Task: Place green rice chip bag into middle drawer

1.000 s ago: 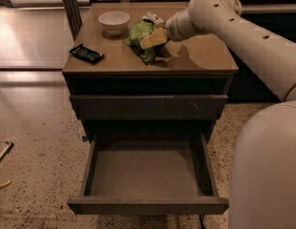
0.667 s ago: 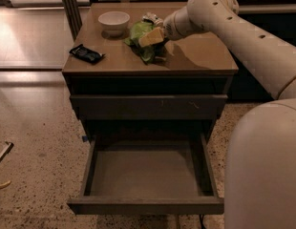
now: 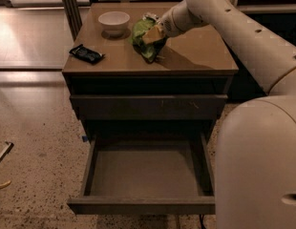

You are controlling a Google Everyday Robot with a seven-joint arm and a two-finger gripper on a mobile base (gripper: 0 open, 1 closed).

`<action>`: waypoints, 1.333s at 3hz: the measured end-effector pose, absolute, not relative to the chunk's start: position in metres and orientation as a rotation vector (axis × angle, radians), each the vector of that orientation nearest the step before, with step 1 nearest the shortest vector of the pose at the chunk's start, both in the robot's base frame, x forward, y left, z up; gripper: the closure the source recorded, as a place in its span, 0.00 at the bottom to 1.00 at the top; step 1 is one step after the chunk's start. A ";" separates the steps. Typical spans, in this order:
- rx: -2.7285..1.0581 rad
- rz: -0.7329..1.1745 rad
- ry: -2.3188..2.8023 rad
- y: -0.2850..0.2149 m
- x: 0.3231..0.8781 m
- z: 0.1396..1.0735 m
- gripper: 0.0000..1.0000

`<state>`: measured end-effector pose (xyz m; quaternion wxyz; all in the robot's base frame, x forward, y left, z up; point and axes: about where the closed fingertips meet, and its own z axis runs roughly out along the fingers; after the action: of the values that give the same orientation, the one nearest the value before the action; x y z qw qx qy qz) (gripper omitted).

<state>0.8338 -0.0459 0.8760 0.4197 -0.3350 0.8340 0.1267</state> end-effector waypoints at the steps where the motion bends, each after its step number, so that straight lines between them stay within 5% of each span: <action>1: -0.900 0.322 2.100 -0.047 0.824 0.883 0.88; 2: -0.951 0.357 2.075 -0.049 0.808 0.896 1.00; 4: -1.056 0.507 1.945 -0.061 0.741 0.930 1.00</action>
Offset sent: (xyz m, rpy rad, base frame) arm -0.0477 -0.0137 0.0453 -0.0027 -0.0011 0.1598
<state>0.7406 -0.0610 0.9300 0.4217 -0.4217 0.7767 0.2025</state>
